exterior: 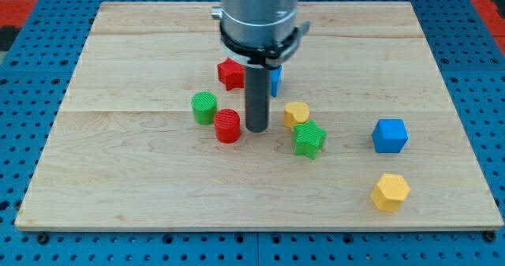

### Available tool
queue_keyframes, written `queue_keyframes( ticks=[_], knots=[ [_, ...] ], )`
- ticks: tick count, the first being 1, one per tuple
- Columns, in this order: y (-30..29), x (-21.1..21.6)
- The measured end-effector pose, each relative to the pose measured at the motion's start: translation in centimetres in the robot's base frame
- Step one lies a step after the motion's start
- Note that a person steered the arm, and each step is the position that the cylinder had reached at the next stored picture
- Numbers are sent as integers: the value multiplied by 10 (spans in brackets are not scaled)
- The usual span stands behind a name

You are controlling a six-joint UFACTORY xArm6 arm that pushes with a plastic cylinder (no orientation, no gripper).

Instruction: Place the arm at the blue triangle

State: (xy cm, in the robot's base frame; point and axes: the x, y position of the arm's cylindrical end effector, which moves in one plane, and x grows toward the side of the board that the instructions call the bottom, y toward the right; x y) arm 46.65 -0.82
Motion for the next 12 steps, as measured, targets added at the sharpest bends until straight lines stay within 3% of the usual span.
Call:
queue_keyframes(
  ticks=[1,2,3,7,8,10,12],
  knots=[
    [-19,-20],
    [-77,-49],
    [-85,-61],
    [65,-20],
    [73,-16],
    [26,-22],
    [14,-67]
  ],
)
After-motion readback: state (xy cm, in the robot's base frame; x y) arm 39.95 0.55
